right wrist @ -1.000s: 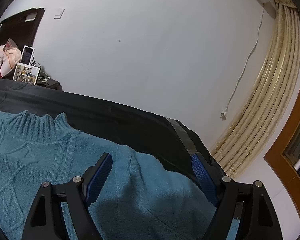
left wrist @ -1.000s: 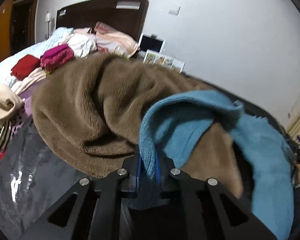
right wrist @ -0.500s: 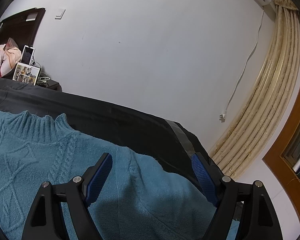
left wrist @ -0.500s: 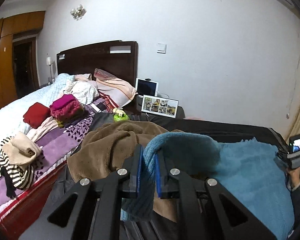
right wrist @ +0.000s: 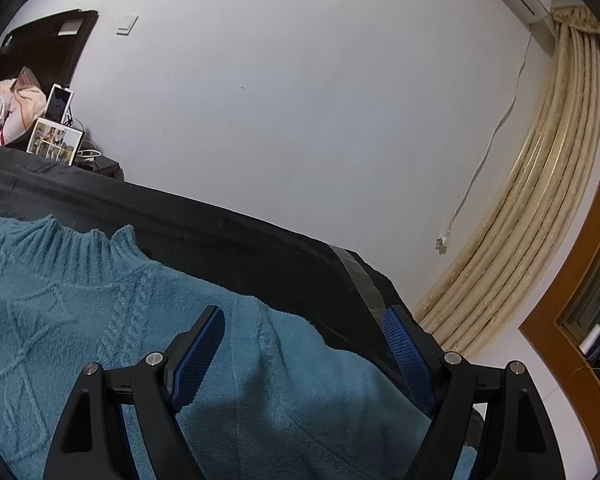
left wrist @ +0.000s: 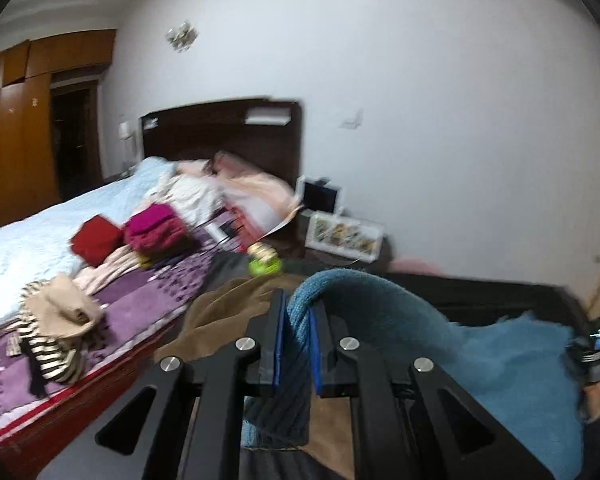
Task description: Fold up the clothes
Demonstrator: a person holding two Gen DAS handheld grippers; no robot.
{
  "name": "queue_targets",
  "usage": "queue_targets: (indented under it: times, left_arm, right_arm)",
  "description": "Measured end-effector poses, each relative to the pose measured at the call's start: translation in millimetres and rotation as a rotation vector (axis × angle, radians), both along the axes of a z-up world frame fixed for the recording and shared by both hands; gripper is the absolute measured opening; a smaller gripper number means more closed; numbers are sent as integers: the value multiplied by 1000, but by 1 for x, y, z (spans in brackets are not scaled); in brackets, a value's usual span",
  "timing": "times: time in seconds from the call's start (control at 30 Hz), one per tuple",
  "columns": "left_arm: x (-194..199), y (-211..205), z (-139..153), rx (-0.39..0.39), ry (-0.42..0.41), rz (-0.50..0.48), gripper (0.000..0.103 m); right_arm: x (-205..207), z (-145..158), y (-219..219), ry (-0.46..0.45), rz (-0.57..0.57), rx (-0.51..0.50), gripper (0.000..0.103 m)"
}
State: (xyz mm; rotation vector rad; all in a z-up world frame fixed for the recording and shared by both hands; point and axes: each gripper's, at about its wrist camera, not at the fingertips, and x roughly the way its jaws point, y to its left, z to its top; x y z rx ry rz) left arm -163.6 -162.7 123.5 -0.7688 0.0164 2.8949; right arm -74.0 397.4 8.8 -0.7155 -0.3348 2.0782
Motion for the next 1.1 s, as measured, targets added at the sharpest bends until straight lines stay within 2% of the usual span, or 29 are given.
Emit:
queue_targets:
  times: [0.03,0.2,0.23,0.33,0.4,0.5,0.57,0.67,0.73,0.8,0.97,1.1]
  left_arm:
    - [-9,0,-6,-26,-20,29,12]
    - [-69,5,-75,-225,-200,171,16]
    - [-73,4,-82,-242,-212,189,17]
    - [-84,1,-102,-293,-248,243,28]
    - [-91,-2,-116,-326,-270,278,41]
    - [-89,-6,-109,-341,-245,312,54]
    - [-87,-10,-105,-330,-235,323,58]
    - [-76,-15,-90,-249,-206,324,60]
    - [-66,-9,-80,-201,-178,293,60]
    - [-53,10,-70,-188,-139,231,61]
    - [-24,91,-58,-229,-71,3,75]
    - [-14,166,-70,-203,-117,-205,76]
  right_arm:
    - [0,0,-1,-4,1,4,83]
    - [-4,-3,-3,-32,10,22,84]
    - [-5,-3,-3,-38,12,25,84]
    - [-7,-4,-4,-53,17,30,89]
    - [-7,-5,-3,-58,18,29,90]
    - [-8,-6,-1,-63,18,23,90]
    - [-8,-6,3,-61,17,6,90]
    - [-6,-6,8,-50,17,-19,90]
    - [-5,-5,12,-40,19,-44,90]
    - [-3,-5,16,-30,22,-69,90]
    - [7,-2,26,10,42,-167,90]
    - [15,1,33,47,49,-239,90]
